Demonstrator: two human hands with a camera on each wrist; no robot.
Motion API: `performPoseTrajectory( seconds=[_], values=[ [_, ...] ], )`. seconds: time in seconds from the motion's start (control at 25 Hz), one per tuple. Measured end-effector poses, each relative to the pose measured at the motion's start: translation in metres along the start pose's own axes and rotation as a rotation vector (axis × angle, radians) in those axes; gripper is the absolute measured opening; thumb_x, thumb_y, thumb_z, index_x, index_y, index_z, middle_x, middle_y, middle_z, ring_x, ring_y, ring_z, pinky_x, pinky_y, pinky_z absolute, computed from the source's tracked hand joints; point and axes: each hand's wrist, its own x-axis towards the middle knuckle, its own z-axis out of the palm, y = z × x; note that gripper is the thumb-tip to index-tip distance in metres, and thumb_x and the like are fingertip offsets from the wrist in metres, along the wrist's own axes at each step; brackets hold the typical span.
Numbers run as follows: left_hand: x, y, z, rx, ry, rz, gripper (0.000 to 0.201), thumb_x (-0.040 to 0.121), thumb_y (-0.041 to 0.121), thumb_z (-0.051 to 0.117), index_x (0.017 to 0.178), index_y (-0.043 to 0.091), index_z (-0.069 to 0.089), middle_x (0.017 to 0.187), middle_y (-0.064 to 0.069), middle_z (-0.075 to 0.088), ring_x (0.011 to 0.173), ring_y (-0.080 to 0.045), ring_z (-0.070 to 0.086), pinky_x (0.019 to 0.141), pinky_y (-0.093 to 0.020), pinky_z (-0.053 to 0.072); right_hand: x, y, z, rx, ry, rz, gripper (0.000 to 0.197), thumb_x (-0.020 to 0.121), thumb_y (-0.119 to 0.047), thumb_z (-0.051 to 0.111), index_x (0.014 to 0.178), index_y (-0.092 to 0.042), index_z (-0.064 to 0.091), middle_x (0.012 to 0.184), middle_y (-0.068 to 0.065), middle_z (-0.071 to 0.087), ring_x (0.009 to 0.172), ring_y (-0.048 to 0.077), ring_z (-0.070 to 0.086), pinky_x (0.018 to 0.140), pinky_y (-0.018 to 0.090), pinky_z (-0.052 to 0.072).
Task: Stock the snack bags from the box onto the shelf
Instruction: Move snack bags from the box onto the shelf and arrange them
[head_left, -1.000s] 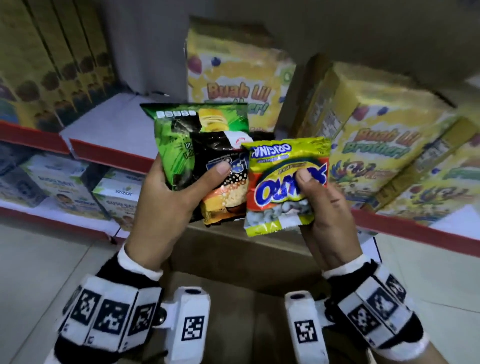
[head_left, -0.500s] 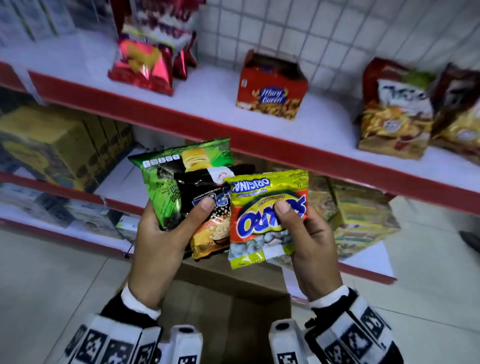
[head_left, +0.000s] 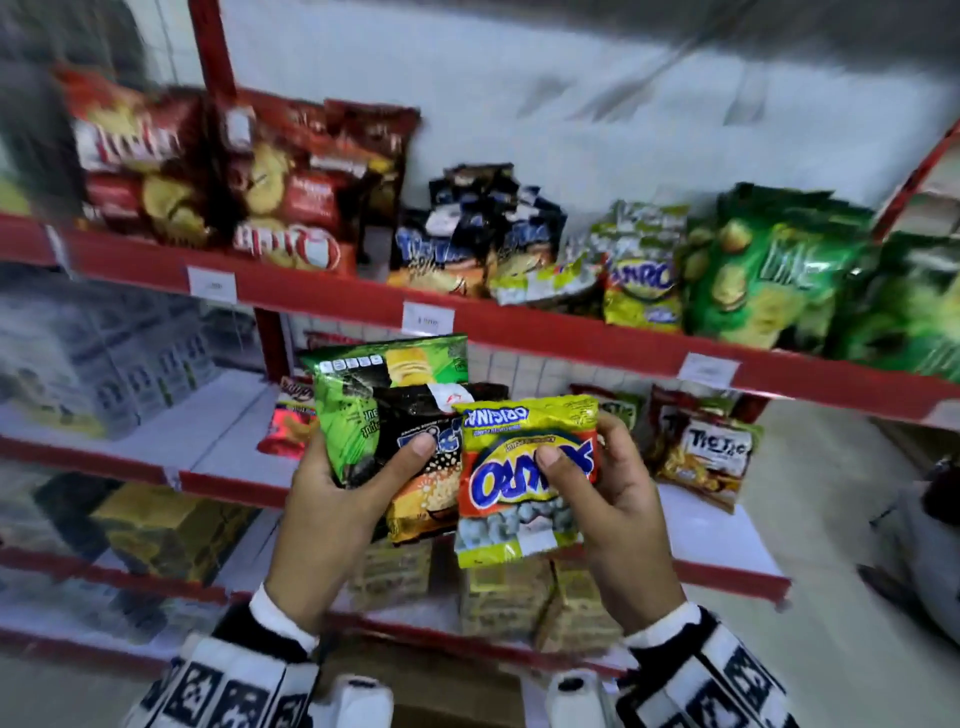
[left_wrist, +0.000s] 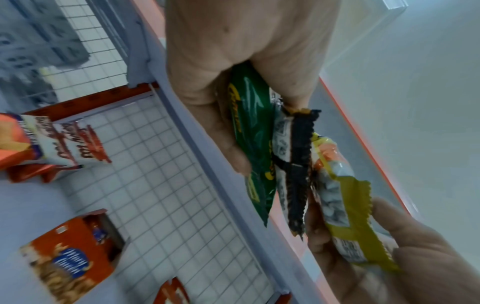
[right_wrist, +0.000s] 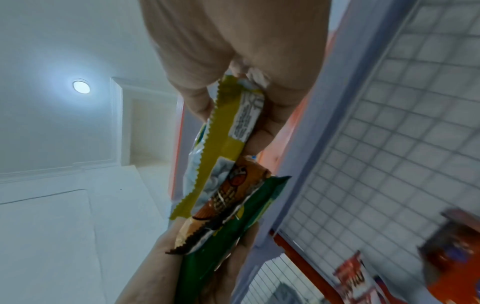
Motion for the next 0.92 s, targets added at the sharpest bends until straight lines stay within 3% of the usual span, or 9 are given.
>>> performPoseTrajectory(
  seconds=[0.12,0.2,0.32,0.44,0.56,0.68,0.8,0.92],
  values=[
    [0.02,0.041,0.023,0.011,-0.035,0.066,0.057,0.062,0.05,0.079,0.11,0.022,0.065,0.095,0.008,0.074,0.086,-0.012,0.071,0.071,-0.027,0.056,0.017,-0.052,-0.007,-0.072,0.04,-0.036,0.046,0.071,-0.029,0.068,0.11,-0.01,0.053,0.088,0.0,0.068,0.083,0.015,0.063,0.075,0.028,0.053],
    [0.032,0.058,0.031,-0.019,-0.038,0.088,0.057,0.063,0.046,0.077,0.112,0.021,0.063,0.091,0.009,0.074,0.08,-0.007,0.07,0.063,-0.022,0.056,0.03,-0.079,-0.014,-0.096,0.114,-0.07,0.046,0.074,-0.025,0.07,0.114,-0.01,0.052,0.091,0.001,0.069,0.085,0.017,0.064,0.077,0.033,0.053],
    [0.052,0.075,0.036,-0.064,-0.026,0.109,0.059,0.063,0.043,0.077,0.115,0.02,0.061,0.098,0.007,0.074,0.087,-0.009,0.071,0.063,-0.017,0.055,0.064,-0.119,-0.026,-0.211,0.274,-0.184,0.029,0.081,-0.014,0.07,0.104,-0.018,0.054,0.093,-0.004,0.07,0.084,0.01,0.066,0.074,0.029,0.055],
    [0.076,0.086,0.034,-0.076,-0.027,0.137,0.059,0.065,0.04,0.076,0.117,0.019,0.06,0.101,0.006,0.073,0.089,-0.008,0.07,0.065,-0.017,0.055,0.11,-0.143,-0.033,-0.469,0.426,-0.278,0.032,0.085,-0.012,0.067,0.105,-0.019,0.044,0.093,-0.007,0.064,0.08,0.001,0.062,0.079,0.029,0.05],
    [0.099,0.09,0.031,-0.078,-0.042,0.152,0.056,0.064,0.043,0.076,0.114,0.021,0.062,0.101,0.007,0.073,0.091,-0.008,0.07,0.07,-0.02,0.055,0.147,-0.135,-0.033,-0.834,0.43,-0.128,0.043,0.088,-0.005,0.059,0.123,-0.017,0.035,0.1,0.004,0.06,0.091,0.023,0.06,0.08,0.035,0.049],
    [0.125,0.089,0.028,-0.095,-0.097,0.153,0.06,0.062,0.044,0.076,0.114,0.018,0.063,0.102,0.004,0.073,0.093,-0.011,0.07,0.072,-0.022,0.056,0.169,-0.104,-0.028,-1.117,0.432,0.064,0.066,0.087,0.003,0.051,0.144,-0.013,0.021,0.122,0.021,0.05,0.104,0.036,0.055,0.086,0.039,0.044],
    [0.145,0.085,0.024,-0.076,-0.155,0.142,0.063,0.06,0.048,0.077,0.114,0.021,0.062,0.104,0.005,0.072,0.095,-0.012,0.069,0.079,-0.03,0.055,0.183,-0.081,-0.018,-1.206,0.467,0.178,0.059,0.087,0.002,0.052,0.14,-0.011,0.029,0.137,0.026,0.033,0.111,0.042,0.051,0.09,0.04,0.043],
    [0.157,0.079,0.025,-0.1,-0.196,0.131,0.064,0.056,0.049,0.077,0.113,0.024,0.061,0.099,0.01,0.073,0.089,-0.006,0.07,0.069,-0.017,0.055,0.184,-0.067,-0.014,-1.441,0.478,0.158,0.063,0.086,-0.005,0.057,0.14,-0.006,0.026,0.136,0.024,0.039,0.12,0.042,0.044,0.095,0.044,0.04]
  ],
)
